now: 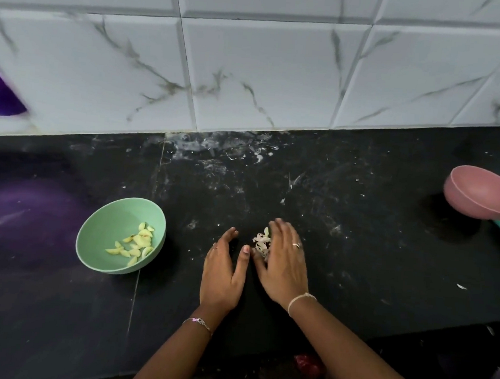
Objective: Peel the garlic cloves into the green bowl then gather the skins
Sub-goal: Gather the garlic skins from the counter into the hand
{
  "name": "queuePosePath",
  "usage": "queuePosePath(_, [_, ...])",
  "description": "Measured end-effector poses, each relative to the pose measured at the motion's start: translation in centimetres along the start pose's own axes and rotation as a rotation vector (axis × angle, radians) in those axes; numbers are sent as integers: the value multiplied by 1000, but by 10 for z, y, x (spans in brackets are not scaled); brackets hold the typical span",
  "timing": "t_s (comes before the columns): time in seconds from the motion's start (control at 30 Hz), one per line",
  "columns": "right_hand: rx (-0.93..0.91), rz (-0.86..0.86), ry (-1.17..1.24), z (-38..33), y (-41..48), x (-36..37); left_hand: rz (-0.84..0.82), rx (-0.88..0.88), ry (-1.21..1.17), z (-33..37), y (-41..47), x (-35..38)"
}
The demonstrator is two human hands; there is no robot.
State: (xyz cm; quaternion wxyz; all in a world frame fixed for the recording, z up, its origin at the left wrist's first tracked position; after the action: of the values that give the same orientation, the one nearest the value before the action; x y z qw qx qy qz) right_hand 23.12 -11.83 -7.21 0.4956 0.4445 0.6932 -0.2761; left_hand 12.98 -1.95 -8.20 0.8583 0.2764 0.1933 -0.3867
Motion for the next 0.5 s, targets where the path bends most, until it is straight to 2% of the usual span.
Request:
queuePosePath(0.07, [149, -71, -104, 21, -13, 14, 3, -3, -3, 0, 0, -1])
queuePosePath(0.17, [212, -83, -181, 32, -33, 23, 6, -1, -7, 0, 1, -2])
queuePosePath(0.5, [32, -216, -175, 5, -6, 35, 47, -22, -35, -2, 0, -5])
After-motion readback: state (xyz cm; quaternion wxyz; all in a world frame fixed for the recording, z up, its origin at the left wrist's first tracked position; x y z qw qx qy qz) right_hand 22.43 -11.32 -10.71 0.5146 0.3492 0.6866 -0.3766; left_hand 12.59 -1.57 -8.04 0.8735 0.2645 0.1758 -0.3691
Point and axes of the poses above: each hand's wrist, its own y-axis towards the middle knuckle, its own x-axis out of the palm, z = x × y, the point moved 10 cm from there along y, towards the middle knuckle, and after that the axes turned 15 degrees about x, right-handed, at the moved point
